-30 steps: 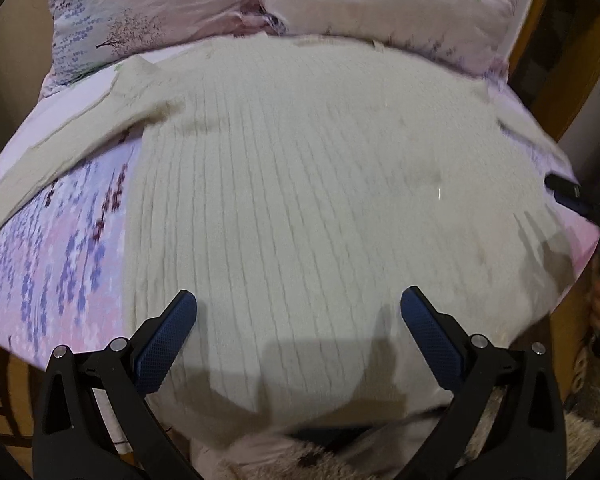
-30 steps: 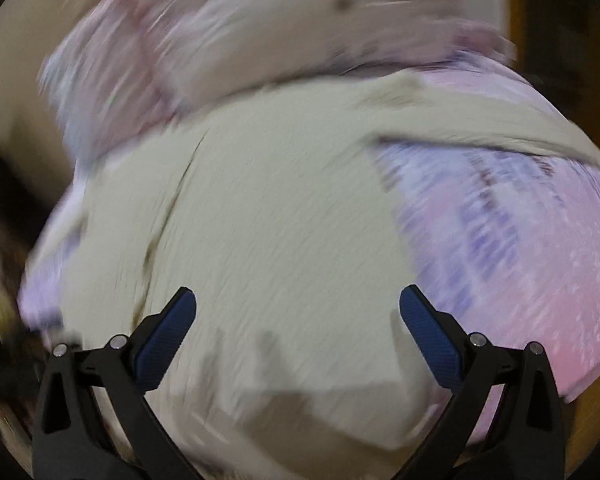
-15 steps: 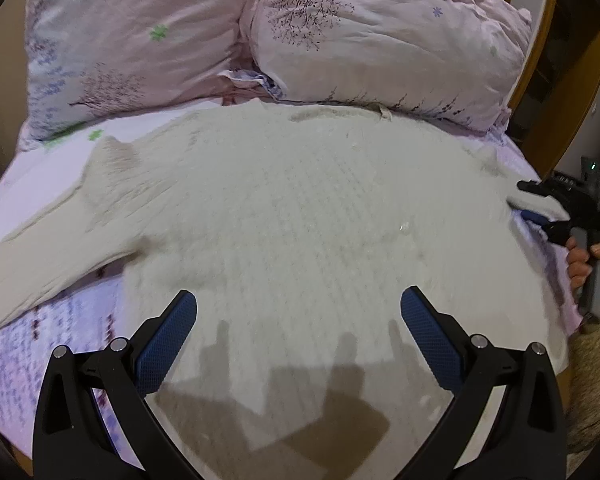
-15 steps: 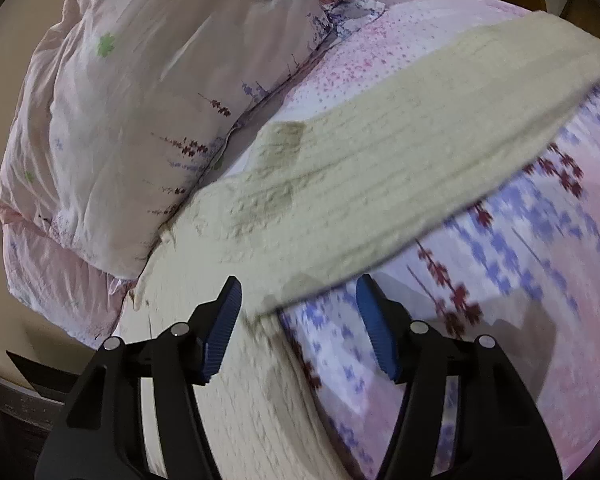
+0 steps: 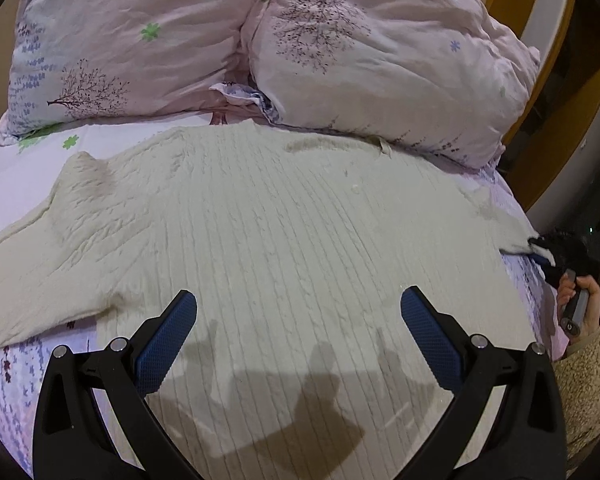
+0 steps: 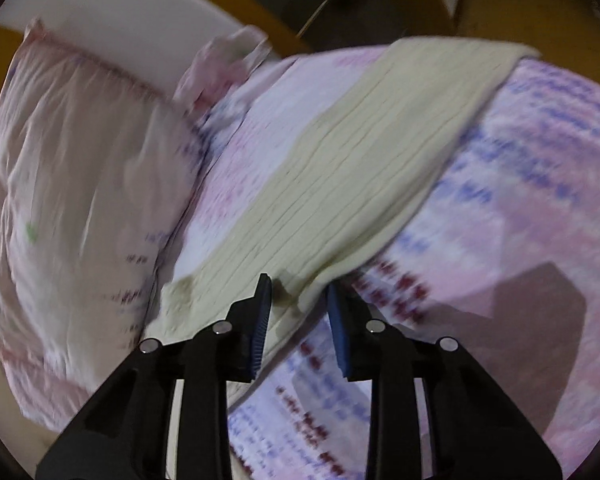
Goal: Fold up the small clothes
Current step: 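Reach the right tool to the cardigan sleeve and close on it, then fold the held sleeve across the cardigan body and open the right tool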
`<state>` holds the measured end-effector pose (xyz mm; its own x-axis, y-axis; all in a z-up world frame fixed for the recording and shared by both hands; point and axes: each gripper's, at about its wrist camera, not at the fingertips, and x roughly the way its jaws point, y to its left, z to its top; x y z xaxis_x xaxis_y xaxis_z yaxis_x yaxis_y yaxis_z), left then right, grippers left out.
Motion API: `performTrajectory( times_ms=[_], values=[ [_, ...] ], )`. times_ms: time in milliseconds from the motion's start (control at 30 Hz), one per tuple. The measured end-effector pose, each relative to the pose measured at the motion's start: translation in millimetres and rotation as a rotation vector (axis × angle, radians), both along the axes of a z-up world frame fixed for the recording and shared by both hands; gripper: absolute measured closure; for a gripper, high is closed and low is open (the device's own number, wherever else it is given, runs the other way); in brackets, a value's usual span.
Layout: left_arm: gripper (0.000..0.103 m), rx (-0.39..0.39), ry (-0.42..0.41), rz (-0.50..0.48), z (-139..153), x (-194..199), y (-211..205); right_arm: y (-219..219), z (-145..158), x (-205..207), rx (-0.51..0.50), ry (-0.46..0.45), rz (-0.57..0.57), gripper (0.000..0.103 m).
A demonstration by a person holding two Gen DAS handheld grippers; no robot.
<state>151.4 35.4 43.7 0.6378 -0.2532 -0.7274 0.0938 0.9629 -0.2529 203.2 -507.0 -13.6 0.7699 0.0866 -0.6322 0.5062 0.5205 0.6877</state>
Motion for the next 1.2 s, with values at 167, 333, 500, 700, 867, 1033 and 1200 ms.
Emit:
performTrajectory(
  times_ms=[167,333,500,700,867,1033,1200],
  values=[
    [0.001,-0.053,-0.051,-0.006,4,4,9,-15,-9,-6,-0.042,0.019,-0.075,0.084],
    [0.001,-0.06,-0.084,-0.004,8,9,17,-14,8,-1,-0.166,0.036,-0.056,0.096],
    [0.001,-0.111,-0.084,0.008,9,16,27,31,59,9,-0.303,-0.096,0.046,0.097],
    [0.001,-0.159,-0.086,0.015,10,18,29,159,85,37,-0.365,-0.246,0.449,0.097],
    [0.001,-0.193,-0.078,-0.003,8,19,22,249,35,56,-0.318,-0.133,0.743,0.096],
    [0.001,-0.217,-0.06,-0.013,4,20,24,241,3,60,-0.136,-0.05,0.732,0.062],
    [0.001,-0.296,-0.012,0.004,-2,26,33,193,8,48,-0.044,-0.083,0.573,0.049]
  ],
)
